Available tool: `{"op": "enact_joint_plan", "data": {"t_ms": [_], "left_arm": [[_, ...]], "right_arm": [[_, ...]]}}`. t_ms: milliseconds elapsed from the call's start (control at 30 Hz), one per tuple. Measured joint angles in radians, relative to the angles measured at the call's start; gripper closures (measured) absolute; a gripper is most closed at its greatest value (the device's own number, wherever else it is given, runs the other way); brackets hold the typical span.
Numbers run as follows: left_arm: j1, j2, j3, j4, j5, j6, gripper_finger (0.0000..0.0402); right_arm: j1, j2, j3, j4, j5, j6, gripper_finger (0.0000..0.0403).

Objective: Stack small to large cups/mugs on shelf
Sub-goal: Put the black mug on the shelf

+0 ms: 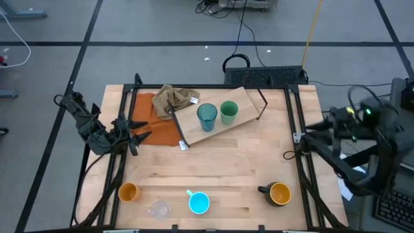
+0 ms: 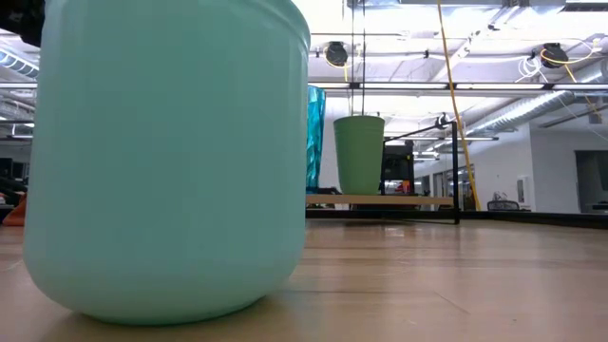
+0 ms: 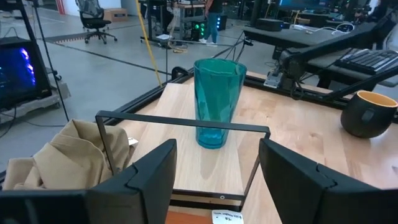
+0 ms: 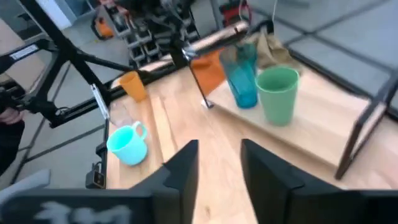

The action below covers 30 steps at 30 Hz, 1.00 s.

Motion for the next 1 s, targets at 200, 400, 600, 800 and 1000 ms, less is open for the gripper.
{"op": "enact_joint_plan", "data": {"t_ms": [200,400,600,800,1000], "left_arm": [[0.0,0.0,0.0,0.001,-0.001,-0.003,0.0172],[0.0,0.0,0.0,0.001,-0.048,0.001,0.0172],[0.0,0.0,0.0,0.001,-0.046,-0.016,0.0172],[0.0,0.0,0.0,0.002,-0.046,-0.043,0.0172],[0.0,0.0,0.0,0.003,-0.124,-0.063,0.0172]], "right_arm": [[0.109,0.084,-0.042,-0.008,0.017,0.05,0.0217],[0.192,0.132,-0.069,-0.005,0.089,0.03,0.0198],[0.245,0.184,-0.196,-0.005,0.326,-0.1,0.0198],[0.361,0.252,-0.327,-0.006,0.357,-0.126,0.0198],[0.52,0.303,-0.39,-0.008,0.332,-0.113,0.0199]]}}
